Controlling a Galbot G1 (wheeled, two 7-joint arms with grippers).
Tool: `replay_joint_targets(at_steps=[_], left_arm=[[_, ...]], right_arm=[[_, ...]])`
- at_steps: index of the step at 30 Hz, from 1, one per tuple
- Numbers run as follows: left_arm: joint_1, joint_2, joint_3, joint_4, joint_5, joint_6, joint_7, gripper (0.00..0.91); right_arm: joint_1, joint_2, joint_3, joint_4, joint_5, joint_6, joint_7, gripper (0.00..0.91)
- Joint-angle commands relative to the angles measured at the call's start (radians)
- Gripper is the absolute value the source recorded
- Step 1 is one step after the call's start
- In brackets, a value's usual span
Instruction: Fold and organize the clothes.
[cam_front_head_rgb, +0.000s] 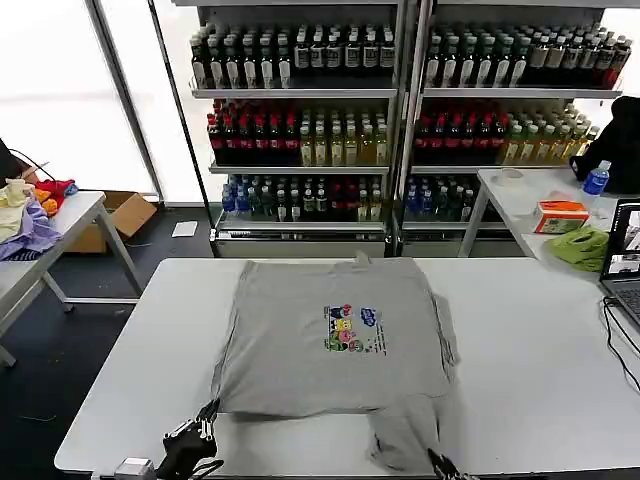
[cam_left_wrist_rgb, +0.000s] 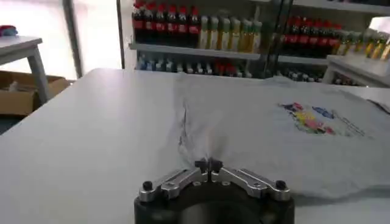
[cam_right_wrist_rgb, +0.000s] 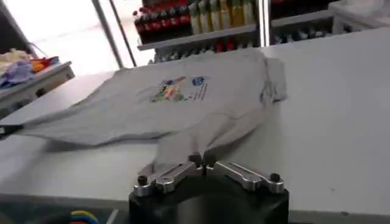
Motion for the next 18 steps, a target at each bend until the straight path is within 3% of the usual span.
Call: replay_joint_targets(at_steps=[1,7,13,18], left_arm=[[0.090,0.017,-0.033,-0.100,-0.010,0.071,0.001,0.010],[-0.031,0.062,-0.026,-0.087,-0.068,0.108,-0.002,0.010],[-0.227,0.146,-0.006,0.000,-0.204,0.140,-0.019,0.010],[-0.358,0.199,0.016,0.085,-0.267,0.154,-0.022,0.010]], right_arm=[[-0.047,-0.010,0.010,0.008,0.039,0.086,-0.091,0.000],[0.084,0.016,0.027,-0.009,0.145,0.138,-0.023,0.000],[0.303,0.039,0.047,-0.096,0.192,0.109,0.073,0.000],[0.441,0.036,0.055,-0.144,0.222,0.069,0.120,0.000]])
